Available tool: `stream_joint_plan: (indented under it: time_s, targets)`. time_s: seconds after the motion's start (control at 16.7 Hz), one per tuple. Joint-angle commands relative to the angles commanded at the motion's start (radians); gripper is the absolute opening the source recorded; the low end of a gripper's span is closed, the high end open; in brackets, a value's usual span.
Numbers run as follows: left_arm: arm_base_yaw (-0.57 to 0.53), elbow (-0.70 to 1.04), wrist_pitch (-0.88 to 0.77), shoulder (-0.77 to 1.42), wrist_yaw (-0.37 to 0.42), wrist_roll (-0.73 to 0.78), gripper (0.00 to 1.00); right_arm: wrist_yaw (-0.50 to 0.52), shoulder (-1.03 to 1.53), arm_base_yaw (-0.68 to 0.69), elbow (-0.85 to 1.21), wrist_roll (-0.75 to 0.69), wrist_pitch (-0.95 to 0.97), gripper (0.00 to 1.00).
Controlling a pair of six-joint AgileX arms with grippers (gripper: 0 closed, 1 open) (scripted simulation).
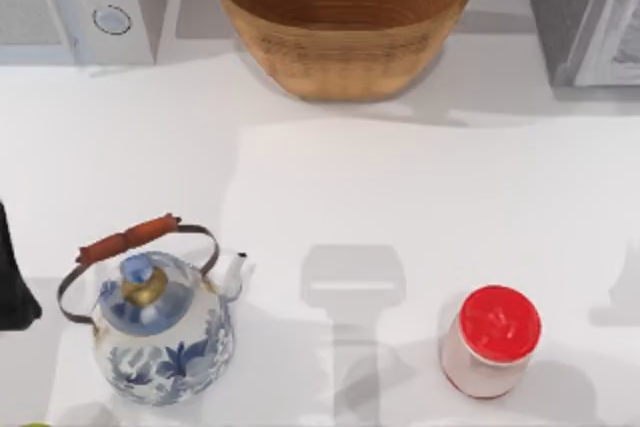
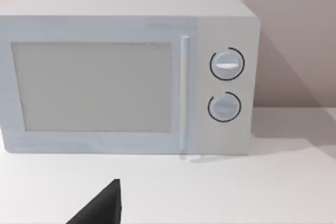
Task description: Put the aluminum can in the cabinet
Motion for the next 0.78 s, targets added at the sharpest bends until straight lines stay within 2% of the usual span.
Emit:
stream_joint_plan:
  time_s: [0.48, 0.78]
  targets:
    - [0.000, 0.000, 0.000, 0.000, 0.000, 0.000, 1.00, 0.006, 0.022, 0.002, 0.030, 0.005, -0.009, 0.00]
    - [0.000, 0.000, 0.000, 0.000, 0.000, 0.000, 1.00, 0.042, 0.203, 0.029, 0.274, 0.008, -0.074, 0.00]
